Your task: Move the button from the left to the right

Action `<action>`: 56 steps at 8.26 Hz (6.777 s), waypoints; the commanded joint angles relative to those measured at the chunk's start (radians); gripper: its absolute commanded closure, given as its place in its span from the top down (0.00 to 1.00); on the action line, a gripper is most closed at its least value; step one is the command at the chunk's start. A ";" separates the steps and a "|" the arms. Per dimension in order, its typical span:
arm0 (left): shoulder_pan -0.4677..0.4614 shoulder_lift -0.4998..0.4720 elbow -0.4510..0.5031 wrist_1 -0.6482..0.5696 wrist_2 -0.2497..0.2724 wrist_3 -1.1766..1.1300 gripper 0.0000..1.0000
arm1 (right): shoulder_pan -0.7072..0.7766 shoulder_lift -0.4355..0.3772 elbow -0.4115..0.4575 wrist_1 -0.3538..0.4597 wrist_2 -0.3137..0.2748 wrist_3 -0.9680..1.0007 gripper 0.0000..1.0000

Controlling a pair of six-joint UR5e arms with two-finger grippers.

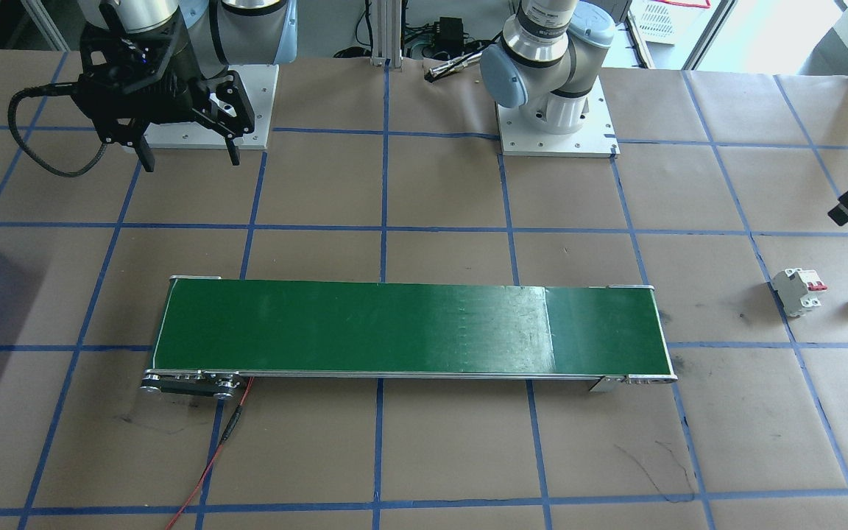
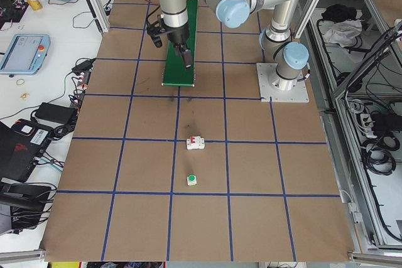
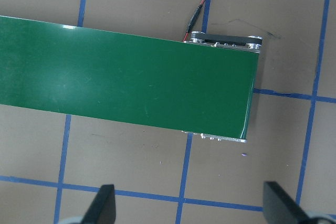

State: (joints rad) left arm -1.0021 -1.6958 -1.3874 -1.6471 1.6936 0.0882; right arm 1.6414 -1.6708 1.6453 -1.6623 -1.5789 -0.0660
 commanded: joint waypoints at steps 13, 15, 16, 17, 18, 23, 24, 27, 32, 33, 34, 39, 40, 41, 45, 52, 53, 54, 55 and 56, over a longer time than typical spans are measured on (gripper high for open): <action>0.474 -0.493 -0.012 0.556 -0.088 0.791 1.00 | 0.000 0.000 0.001 -0.001 -0.021 0.000 1.00; 0.474 -0.498 -0.018 0.538 -0.091 0.789 1.00 | 0.000 0.002 0.001 -0.001 -0.023 -0.002 1.00; 0.474 -0.505 -0.031 0.543 -0.088 0.791 1.00 | 0.000 0.000 0.001 -0.001 -0.021 -0.002 1.00; 0.474 -0.513 -0.038 0.541 -0.089 0.789 1.00 | 0.000 0.000 0.001 -0.001 -0.023 -0.002 1.00; 0.474 -0.530 -0.042 0.538 -0.089 0.791 1.00 | 0.000 0.000 0.001 -0.001 -0.021 -0.002 1.00; 0.473 -0.538 -0.045 0.558 -0.089 0.794 0.98 | 0.000 0.000 0.001 -0.001 -0.021 0.000 1.00; 0.473 -0.539 -0.045 0.558 -0.089 0.792 0.93 | 0.000 0.002 0.001 -0.001 -0.021 0.000 1.00; 0.471 -0.555 -0.041 0.558 -0.089 0.795 0.86 | 0.000 0.000 0.001 -0.001 -0.021 -0.002 1.00; 0.470 -0.556 -0.041 0.558 -0.089 0.827 0.57 | 0.000 0.002 0.001 -0.001 -0.020 0.000 1.00; 0.470 -0.552 -0.041 0.558 -0.089 0.858 0.49 | 0.000 0.002 0.001 -0.001 -0.021 0.000 1.00; 0.468 -0.550 -0.041 0.558 -0.089 0.858 0.38 | 0.000 0.002 0.001 -0.001 -0.021 0.000 1.00; 0.458 -0.533 -0.042 0.570 -0.080 0.861 0.08 | 0.000 0.002 0.001 -0.001 -0.021 0.000 1.00; 0.451 -0.507 -0.042 0.569 -0.077 0.857 0.05 | 0.000 0.002 0.001 -0.001 -0.021 -0.002 1.00; 0.445 -0.464 -0.041 0.567 -0.075 0.854 0.06 | 0.000 0.002 0.001 -0.001 -0.021 0.000 1.00; 0.314 -0.248 -0.048 0.476 0.012 0.840 0.05 | 0.000 0.002 0.001 -0.001 -0.023 -0.002 1.00; -0.189 0.011 -0.153 0.130 -0.061 -0.238 0.06 | 0.000 0.002 0.001 -0.001 -0.023 -0.002 1.00; -0.220 0.011 -0.160 0.094 -0.134 -0.415 0.06 | 0.000 0.002 0.001 -0.001 -0.023 -0.002 1.00; -0.251 0.008 -0.163 0.093 -0.149 -0.546 0.06 | 0.000 0.002 0.001 -0.001 -0.023 -0.002 1.00; -0.280 0.010 -0.166 0.092 -0.149 -0.694 0.06 | 0.000 0.002 0.001 -0.001 -0.023 -0.002 1.00; -0.300 0.010 -0.174 0.092 -0.146 -0.857 0.06 | 0.000 0.002 0.001 -0.001 -0.023 -0.002 1.00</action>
State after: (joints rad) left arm -1.2549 -1.6869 -1.5503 -1.5501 1.5568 -0.4818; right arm 1.6414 -1.6690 1.6459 -1.6629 -1.6015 -0.0674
